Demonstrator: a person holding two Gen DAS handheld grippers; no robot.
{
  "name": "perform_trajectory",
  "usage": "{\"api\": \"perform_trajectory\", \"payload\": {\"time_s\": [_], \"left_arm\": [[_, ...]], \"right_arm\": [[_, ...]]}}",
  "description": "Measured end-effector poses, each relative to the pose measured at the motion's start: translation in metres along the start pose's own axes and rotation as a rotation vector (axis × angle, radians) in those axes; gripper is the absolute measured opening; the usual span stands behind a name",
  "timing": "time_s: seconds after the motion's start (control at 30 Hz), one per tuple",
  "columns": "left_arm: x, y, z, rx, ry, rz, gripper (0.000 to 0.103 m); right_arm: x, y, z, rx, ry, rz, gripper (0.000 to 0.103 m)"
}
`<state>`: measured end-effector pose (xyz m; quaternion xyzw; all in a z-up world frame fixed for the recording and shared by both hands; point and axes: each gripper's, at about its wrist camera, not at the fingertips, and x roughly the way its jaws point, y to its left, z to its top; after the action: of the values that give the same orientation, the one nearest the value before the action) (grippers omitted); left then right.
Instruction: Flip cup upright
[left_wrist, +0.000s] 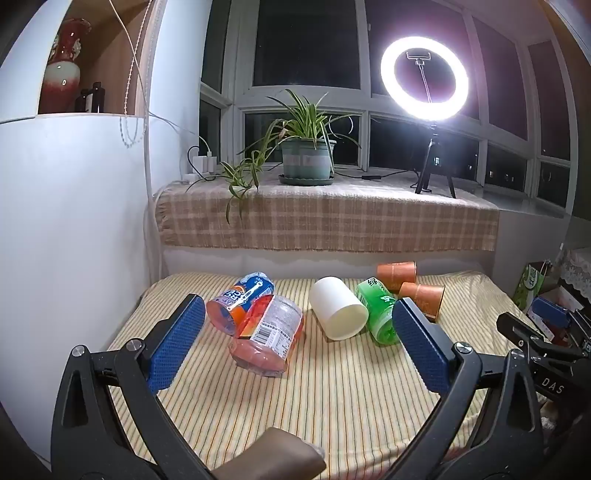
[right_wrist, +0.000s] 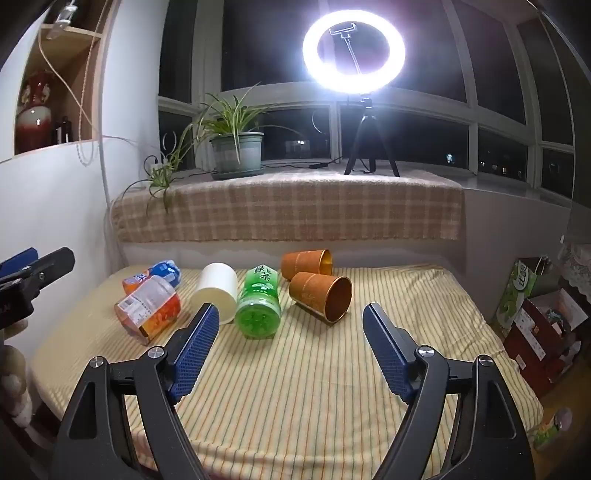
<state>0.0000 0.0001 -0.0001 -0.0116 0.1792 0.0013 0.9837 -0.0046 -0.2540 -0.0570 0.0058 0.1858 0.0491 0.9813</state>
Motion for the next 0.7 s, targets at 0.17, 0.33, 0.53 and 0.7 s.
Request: {"api": "perform_trajectory", "payload": {"time_s": [0.17,0.33,0.53,0.7], "left_arm": [[0.0,0.0,0.0,-0.004,0.001,-0.004,0.103],[-0.003,0.001,0.002,-0.001,0.002,-0.004,0.103],[0.0,0.0,0.0,-0.007,0.004,-0.004,0.103],[0.0,0.001,0.0,-0.008,0.004,-0.003,0.103]], "right_arm": [[0.0,0.0,0.001,-0.002,-0.002,-0.003,0.08],[-0.002,0.003,0.002,-0.003,-0.003,-0.007,0.08],[-0.001,-0.001,0.002,0.004,0.002,-0.006,0.08],[-0.001,-0.001,0.002,0.003,0.001,-0.009,0.08]]}}
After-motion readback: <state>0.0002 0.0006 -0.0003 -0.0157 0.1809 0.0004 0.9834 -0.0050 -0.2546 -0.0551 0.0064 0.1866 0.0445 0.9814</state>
